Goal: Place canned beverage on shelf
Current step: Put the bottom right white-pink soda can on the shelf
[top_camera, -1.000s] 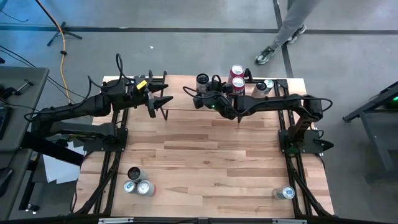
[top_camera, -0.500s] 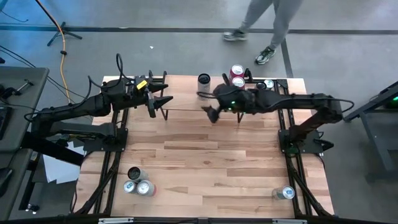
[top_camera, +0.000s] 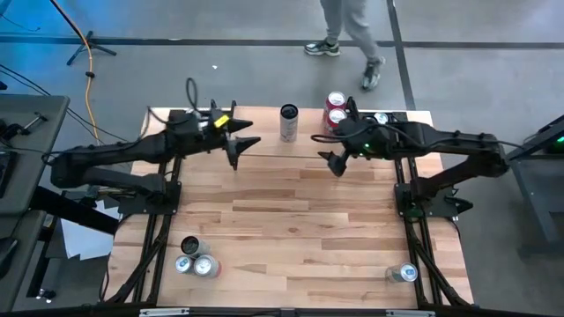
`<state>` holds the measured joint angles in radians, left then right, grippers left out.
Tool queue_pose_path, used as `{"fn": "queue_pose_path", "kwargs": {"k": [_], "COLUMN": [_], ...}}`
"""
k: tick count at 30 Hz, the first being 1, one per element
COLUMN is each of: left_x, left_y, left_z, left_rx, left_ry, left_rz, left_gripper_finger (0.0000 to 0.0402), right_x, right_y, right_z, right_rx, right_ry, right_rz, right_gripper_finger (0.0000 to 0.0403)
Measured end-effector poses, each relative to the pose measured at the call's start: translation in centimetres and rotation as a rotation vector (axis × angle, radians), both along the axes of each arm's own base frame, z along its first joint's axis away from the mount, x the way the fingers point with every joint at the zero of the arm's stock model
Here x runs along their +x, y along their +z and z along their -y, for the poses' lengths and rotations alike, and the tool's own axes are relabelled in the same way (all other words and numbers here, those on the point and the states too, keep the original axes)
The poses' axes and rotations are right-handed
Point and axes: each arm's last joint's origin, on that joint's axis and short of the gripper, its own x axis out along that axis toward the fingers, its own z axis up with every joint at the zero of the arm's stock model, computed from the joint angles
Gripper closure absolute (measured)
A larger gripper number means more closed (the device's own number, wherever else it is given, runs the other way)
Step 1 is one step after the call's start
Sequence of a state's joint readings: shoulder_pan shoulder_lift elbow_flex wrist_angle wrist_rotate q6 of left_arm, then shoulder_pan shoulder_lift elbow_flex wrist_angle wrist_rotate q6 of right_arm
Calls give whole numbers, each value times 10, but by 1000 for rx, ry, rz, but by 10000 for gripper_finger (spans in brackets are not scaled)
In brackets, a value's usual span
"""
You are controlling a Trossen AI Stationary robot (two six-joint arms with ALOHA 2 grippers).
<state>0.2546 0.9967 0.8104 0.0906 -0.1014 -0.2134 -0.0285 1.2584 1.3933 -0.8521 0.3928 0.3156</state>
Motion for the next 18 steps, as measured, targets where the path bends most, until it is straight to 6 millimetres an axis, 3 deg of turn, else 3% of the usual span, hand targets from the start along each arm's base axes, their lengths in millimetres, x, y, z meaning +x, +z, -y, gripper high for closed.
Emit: {"fn": "queue_pose_path", "kwargs": {"k": [18], "left_x": [81], "left_y": [-57], "left_z": [-27], "left_rx": [192], "left_ry": [163], "left_rz": [-11], "left_gripper_finger": [133], "right_x": [-4], "right_y": [3], "right_z": [-7], "right_rx": [12], "right_ry": [19], "right_rz": [17], "right_gripper_finger": [17]}}
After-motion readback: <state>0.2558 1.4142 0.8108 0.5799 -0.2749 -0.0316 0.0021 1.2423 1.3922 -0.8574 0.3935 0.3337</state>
